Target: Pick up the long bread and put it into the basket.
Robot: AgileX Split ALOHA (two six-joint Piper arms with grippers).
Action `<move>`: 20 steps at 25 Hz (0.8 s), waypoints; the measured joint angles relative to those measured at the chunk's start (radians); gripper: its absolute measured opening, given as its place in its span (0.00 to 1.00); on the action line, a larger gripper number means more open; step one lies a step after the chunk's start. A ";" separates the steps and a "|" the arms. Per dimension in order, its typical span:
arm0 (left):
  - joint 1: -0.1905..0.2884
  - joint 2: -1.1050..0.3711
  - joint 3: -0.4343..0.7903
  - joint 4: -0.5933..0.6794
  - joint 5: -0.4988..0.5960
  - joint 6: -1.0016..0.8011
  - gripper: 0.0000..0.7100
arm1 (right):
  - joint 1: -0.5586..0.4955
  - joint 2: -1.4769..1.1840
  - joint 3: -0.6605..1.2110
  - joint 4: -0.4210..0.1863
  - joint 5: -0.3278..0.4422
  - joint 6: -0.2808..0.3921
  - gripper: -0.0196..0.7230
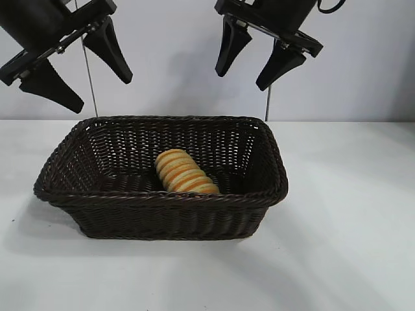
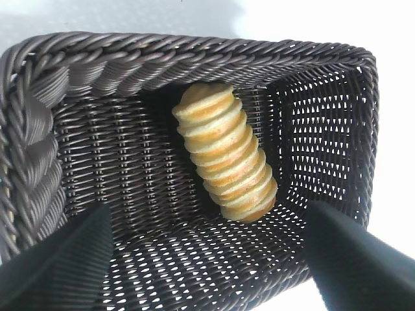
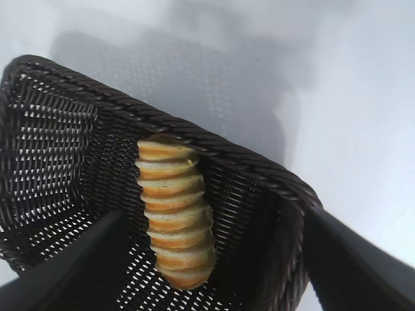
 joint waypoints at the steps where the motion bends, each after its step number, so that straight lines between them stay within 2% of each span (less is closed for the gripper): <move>1: 0.000 0.000 0.000 0.000 0.000 0.000 0.82 | 0.000 -0.004 0.000 -0.002 0.000 0.000 0.75; 5: 0.000 0.000 0.000 0.000 0.002 0.000 0.82 | 0.000 -0.017 0.002 -0.020 0.000 -0.001 0.75; 20: 0.000 0.000 0.000 0.000 0.008 0.000 0.82 | 0.000 -0.019 0.007 -0.028 0.003 -0.001 0.75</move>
